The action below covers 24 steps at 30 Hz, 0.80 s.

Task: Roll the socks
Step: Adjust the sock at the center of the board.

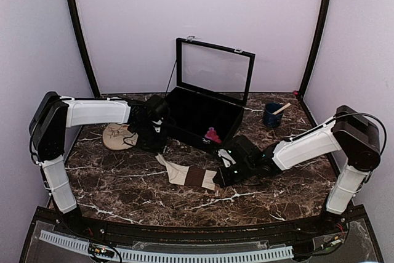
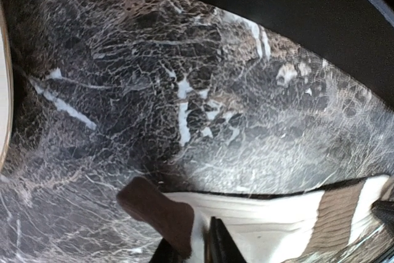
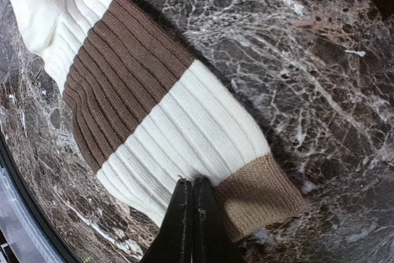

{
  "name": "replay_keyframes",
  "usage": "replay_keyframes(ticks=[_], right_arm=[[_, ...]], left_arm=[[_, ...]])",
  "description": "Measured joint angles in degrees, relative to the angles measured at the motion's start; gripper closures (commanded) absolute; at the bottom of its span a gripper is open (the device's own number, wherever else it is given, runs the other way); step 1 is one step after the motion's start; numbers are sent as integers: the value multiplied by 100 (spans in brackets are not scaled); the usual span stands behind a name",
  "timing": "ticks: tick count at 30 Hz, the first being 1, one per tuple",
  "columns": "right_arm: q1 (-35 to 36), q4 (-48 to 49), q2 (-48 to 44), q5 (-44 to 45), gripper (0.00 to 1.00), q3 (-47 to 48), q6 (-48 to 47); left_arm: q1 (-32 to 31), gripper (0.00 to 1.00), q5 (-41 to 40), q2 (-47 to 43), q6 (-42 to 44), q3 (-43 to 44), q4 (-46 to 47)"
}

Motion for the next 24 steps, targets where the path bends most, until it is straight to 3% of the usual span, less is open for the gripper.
replay_keyframes(ticks=[10, 19, 24], right_arm=[[0, -4, 9, -11, 100, 9, -2], [0, -31, 11, -26, 100, 20, -4], [0, -94, 11, -85, 100, 52, -37]], left_arm=[[0, 89, -72, -444, -162, -503, -61], [0, 67, -98, -1325, -590, -1733, 208], [0, 62, -74, -1499, -804, -2245, 505]])
